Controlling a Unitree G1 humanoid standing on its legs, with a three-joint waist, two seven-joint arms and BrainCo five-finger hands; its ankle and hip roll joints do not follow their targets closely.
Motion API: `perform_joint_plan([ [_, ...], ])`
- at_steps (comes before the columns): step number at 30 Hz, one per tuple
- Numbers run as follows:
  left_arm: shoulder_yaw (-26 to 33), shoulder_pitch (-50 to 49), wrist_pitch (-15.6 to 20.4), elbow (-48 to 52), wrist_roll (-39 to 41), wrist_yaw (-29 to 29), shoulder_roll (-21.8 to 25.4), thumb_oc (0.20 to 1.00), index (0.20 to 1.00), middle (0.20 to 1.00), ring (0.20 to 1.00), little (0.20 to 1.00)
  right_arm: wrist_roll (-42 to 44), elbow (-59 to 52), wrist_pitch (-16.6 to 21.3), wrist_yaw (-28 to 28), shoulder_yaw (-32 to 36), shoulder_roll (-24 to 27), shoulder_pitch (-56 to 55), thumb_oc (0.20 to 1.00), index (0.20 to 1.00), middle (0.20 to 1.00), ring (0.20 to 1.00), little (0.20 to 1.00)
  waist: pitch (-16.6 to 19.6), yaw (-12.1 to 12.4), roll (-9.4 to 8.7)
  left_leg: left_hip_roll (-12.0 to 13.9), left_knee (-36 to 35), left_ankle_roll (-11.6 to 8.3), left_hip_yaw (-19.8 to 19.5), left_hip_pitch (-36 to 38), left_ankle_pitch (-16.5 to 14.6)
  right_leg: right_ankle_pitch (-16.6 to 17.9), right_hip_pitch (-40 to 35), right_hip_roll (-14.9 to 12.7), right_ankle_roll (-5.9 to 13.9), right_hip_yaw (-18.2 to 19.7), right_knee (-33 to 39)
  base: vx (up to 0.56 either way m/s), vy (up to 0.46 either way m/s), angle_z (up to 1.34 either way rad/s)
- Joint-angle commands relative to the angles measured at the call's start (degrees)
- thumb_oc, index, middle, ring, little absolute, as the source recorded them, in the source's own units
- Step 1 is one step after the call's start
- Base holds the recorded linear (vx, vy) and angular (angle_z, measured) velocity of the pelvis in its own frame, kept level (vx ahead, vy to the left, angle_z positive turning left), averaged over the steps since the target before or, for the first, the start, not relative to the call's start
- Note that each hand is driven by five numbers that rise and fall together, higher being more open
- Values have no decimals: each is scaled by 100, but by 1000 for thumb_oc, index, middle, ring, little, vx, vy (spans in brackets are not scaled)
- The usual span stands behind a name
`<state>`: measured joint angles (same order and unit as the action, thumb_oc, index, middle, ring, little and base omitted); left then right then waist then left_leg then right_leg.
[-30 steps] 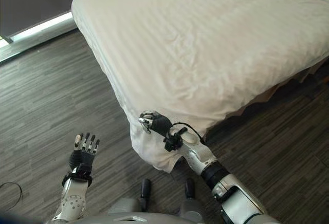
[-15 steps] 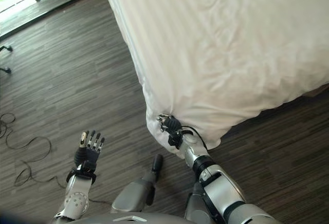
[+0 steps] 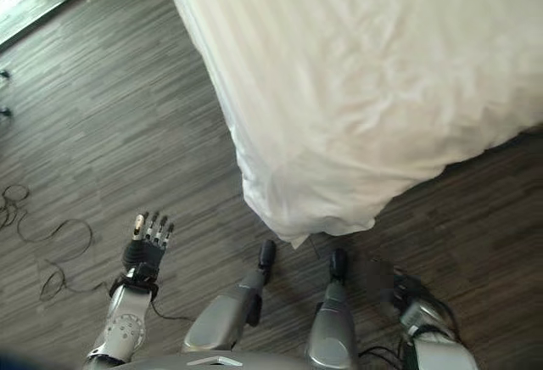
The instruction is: Making the bed.
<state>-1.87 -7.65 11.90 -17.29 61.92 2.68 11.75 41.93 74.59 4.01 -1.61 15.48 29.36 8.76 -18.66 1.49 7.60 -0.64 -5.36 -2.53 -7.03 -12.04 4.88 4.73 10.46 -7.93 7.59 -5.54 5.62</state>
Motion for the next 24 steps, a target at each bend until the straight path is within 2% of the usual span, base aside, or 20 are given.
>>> perform_joint_plan([
  [1, 436, 116, 374, 299, -310, 63, 111, 1000, 1000, 1000, 1000, 1000, 762, -227, 563, 307, 609, 224, -421, 200, 200, 200, 200, 200, 318, -167, -214, 62, 52, -15, 520, 215, -191, 193, 247, -156, 170, 167, -62, 91, -21, -8],
  [2, 508, 114, 433, 294, -384, 16, 146, 1000, 1000, 1000, 1000, 1000, 1014, -445, 792, 534, 1053, 288, -619, 200, 200, 200, 200, 200, 382, -242, -267, 65, 54, -11, 533, 312, -247, 164, 164, -149, 171, 180, -64, 93, -27, -8],
  [4, 584, 115, 473, 248, -438, -41, 152, 1000, 1000, 1000, 1000, 1000, 1054, -473, 909, 642, 1208, 265, -726, 200, 200, 200, 200, 200, 471, -282, -331, 68, 55, -3, 541, 380, -283, 149, 99, -149, 175, 185, -67, 79, -17, -15],
  [5, 620, 121, 496, 226, -478, -83, 176, 1000, 1000, 1000, 1000, 1000, 1096, -644, 1068, 802, 1340, 297, -742, 467, 467, 467, 467, 467, 555, -328, -374, 77, 58, 3, 559, 439, -309, 138, 42, -143, 176, 195, -71, 33, -1, -22],
  [6, 615, 120, 497, 226, -483, -88, 179, 1000, 1000, 1000, 1000, 1000, 1083, -676, 1071, 831, 1347, 277, -757, 727, 727, 727, 727, 727, 549, -324, -377, 77, 58, 4, 559, 452, -315, 132, 29, -143, 177, 195, -71, 83, -4, -16],
  [7, 765, 81, 535, 245, -539, -201, 147, 1000, 1000, 1000, 1000, 1000, 857, -1465, 1399, 1199, 1649, 196, -1007, 1000, 1000, 1000, 1000, 1000, 716, -428, -471, 84, 88, 26, 591, 589, -345, 127, -115, -150, 165, 210, -103, 98, 7, -7],
  [9, 877, -22, 561, 257, -855, -306, 172, 1000, 1000, 1000, 1000, 1000, -85, -2830, 1611, 1689, 1605, -121, -1352, 1000, 1000, 1000, 1000, 1000, 889, -510, -532, 105, 104, 47, 631, 774, -416, 69, -273, -145, 164, 247, -133, 125, 18, 0],
  [11, 878, -93, 535, 235, -1217, -356, 208, 1000, 1000, 1000, 1000, 1000, -1422, -4649, 1634, 2234, 1395, -559, -1594, 1000, 1000, 1000, 1000, 1000, 1026, -588, -585, 116, 152, 82, 684, 1010, -509, -35, -416, -128, 150, 309, -259, 117, 40, -13],
  [13, 801, -135, 504, 265, -1585, -376, 266, 1000, 1000, 1000, 1000, 1000, -1801, -5124, 1695, 2302, 1149, -806, -1514, 1000, 1000, 1000, 1000, 1000, 1143, -601, -624, 131, 167, 113, 732, 1220, -585, -124, -557, -115, 136, 350, -368, 101, 25, -26],
  [16, 687, -141, 479, 290, -1890, -431, 257, 1000, 1000, 1000, 1000, 1000, -2027, -6255, 1686, 2005, 524, -1371, -1539, 1000, 1000, 1000, 1000, 1000, 1249, -616, -682, 140, 167, 151, 783, 1458, -642, -223, -737, -104, 123, 387, -489, 49, 12, -11],
  [17, 603, -100, 491, 276, -1939, -434, 215, 1000, 1000, 1000, 1000, 1000, -2109, -6447, 1664, 1796, 164, -1470, -1551, 1000, 1000, 1000, 1000, 1000, 1290, -602, -695, 144, 177, 162, 787, 1517, -659, -254, -787, -104, 122, 377, -522, 14, -1, -7],
  [18, 606, -105, 492, 276, -1940, -434, 217, 1000, 1000, 1000, 1000, 1000, -2112, -6456, 1659, 1799, 159, -1475, -1557, 1000, 1000, 1000, 1000, 1000, 1284, -607, -698, 143, 176, 162, 785, 1528, -661, -258, -798, -104, 122, 376, -524, 15, -8, -14],
  [20, 389, -164, 488, 405, -2295, -387, 216, 1000, 1000, 1000, 1000, 1000, -2203, -7040, 1627, 1342, -583, -1735, -1732, 1000, 1000, 1000, 1000, 1000, 1370, -584, -722, 141, 207, 188, 785, 1650, -709, -310, -932, -108, 109, 370, -552, 26, -2, -7],
  [21, 224, -177, 491, 435, -2349, -371, 165, 1000, 1000, 1000, 1000, 1000, -2059, -7099, 1545, 1043, -1031, -1837, -1871, 1000, 1000, 1000, 1000, 1000, 1412, -576, -748, 141, 224, 197, 791, 1735, -744, -345, -1012, -112, 115, 335, -584, 24, 8, 3],
  [24, 44, -180, 492, 418, -2487, -425, 140, 1000, 1000, 1000, 1000, 1000, -2031, -7098, 1458, 811, -1510, -1824, -1954, 1000, 1000, 1000, 1000, 1000, 1422, -566, -761, 148, 234, 202, 779, 1836, -808, -398, -1114, -108, 117, 329, -605, 7, 3, 1],
])
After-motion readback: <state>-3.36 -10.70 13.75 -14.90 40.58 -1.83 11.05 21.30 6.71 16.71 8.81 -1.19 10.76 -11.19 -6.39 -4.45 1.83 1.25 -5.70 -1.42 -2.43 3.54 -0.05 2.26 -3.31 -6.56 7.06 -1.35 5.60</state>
